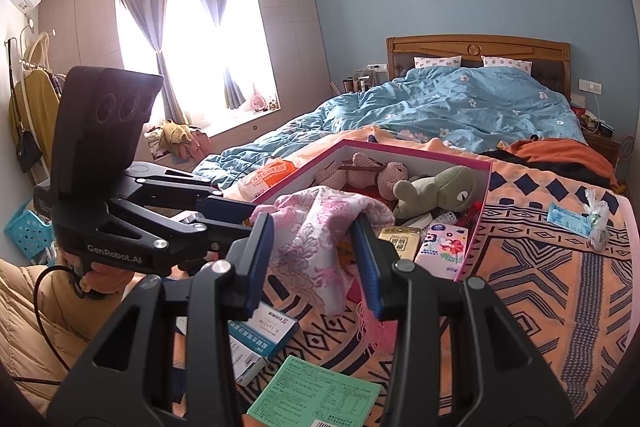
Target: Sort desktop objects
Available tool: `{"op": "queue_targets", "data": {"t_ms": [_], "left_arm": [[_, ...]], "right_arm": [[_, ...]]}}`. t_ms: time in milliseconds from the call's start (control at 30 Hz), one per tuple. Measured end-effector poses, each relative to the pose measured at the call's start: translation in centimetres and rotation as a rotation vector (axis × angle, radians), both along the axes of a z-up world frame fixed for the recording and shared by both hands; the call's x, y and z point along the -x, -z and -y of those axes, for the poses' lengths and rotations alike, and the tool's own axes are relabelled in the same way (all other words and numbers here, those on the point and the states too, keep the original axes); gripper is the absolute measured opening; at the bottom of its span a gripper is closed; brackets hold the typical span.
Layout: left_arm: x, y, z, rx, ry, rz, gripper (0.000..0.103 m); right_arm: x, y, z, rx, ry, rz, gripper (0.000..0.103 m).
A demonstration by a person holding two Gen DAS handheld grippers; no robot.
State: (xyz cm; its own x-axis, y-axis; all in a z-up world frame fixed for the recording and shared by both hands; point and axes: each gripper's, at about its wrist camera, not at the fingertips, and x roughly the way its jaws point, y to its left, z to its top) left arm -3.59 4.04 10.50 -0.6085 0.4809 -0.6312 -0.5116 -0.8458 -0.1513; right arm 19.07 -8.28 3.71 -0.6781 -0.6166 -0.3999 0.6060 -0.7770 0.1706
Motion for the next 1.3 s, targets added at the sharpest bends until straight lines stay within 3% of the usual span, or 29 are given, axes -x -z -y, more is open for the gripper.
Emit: {"op": "queue_targets", "data": {"t_ms": [1300], "left_arm": [[0.5,-1.4,0.2,0.007,-0.022,-0.026,0.026]], "right_arm": [[1.3,-1.0,0.4,0.007,-0.017,-0.022,0.044]]}}
